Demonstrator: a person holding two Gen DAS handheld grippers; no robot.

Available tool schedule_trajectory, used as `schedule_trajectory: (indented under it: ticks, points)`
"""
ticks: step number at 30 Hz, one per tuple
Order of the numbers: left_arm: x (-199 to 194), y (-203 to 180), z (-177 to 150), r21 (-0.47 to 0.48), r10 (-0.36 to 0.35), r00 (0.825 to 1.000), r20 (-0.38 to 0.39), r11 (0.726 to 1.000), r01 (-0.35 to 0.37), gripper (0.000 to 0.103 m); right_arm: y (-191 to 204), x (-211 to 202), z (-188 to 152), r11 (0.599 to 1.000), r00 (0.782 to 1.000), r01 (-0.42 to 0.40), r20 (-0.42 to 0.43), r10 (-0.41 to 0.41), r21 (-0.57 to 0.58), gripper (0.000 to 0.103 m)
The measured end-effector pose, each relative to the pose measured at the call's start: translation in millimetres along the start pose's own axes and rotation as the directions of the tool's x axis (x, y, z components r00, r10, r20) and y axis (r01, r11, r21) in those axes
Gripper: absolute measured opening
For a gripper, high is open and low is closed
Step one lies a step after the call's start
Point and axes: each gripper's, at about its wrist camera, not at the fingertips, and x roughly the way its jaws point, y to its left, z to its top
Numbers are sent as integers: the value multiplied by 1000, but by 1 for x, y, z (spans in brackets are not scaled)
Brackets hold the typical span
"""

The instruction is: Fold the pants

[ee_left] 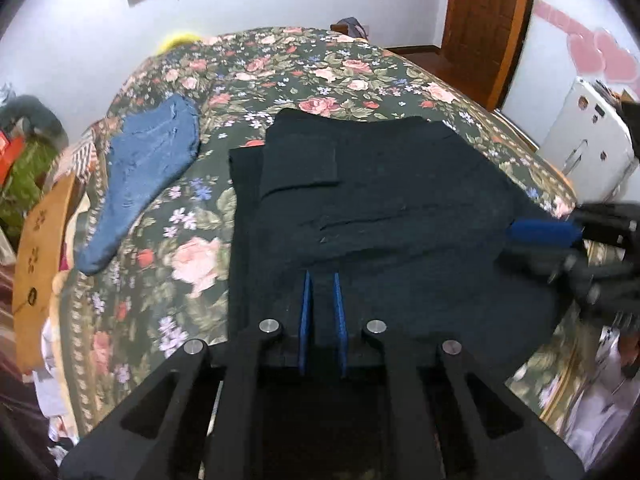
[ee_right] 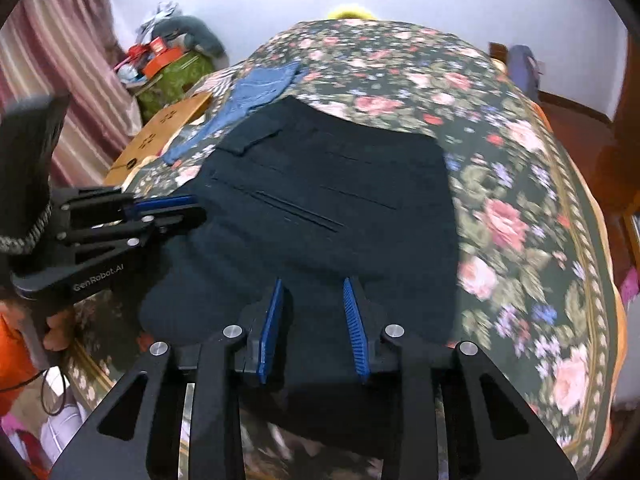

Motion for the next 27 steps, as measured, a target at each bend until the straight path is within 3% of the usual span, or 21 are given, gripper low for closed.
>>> schedule_trajectory:
  ticks: [2, 5, 7, 10, 12, 14, 18, 19, 20, 23, 27]
  points:
    - [-4, 9, -5, -14, -13, 1000, -6, 1000, 12, 22, -5, -8, -8, 999, 999, 32, 4, -32, 15, 27]
    - [-11, 20, -15, -36, -45, 999, -10, 998, 44, 22, -19, -19, -17, 998, 999, 45, 6, -45, 45, 27]
    - [-17, 23, -24, -33, 47, 999, -11, 998, -48, 24, -27, -25, -22, 993, 994, 107, -3, -107, 56, 28]
    - [-22, 39, -34, -82, 25, 1000, -13, 996, -26, 31, -47, -36, -28, 988, 994, 110, -10, -110, 111, 28]
    - [-26, 50, -36, -98, 95, 995, -29, 990, -97, 31, -55, -41, -28, 977, 982, 190, -28, -188, 101, 28]
    - [-32, 59, -34, -97, 136, 990, -27, 986, -138, 30, -62, -54, -26, 973, 980, 196, -3, -197, 124, 30]
    - [-48, 74, -20, -147, 79, 997, 10, 986, -76, 31, -62, -71, -10, 974, 980, 177, 65, -188, 141, 38]
    - [-52, 75, -15, -153, 66, 997, 25, 986, -62, 34, -59, -72, -5, 975, 979, 176, 81, -188, 134, 47]
    - [-54, 76, -10, -160, 50, 998, 37, 986, -44, 44, -56, -73, -1, 977, 978, 171, 95, -184, 127, 55]
    - [-56, 73, 7, -180, 15, 997, 76, 984, -1, 71, -45, -65, 13, 986, 982, 136, 119, -147, 98, 61]
    - [-39, 65, 30, -165, -4, 998, 67, 986, 15, 79, -43, -40, 24, 992, 993, 67, 86, -76, 103, 69]
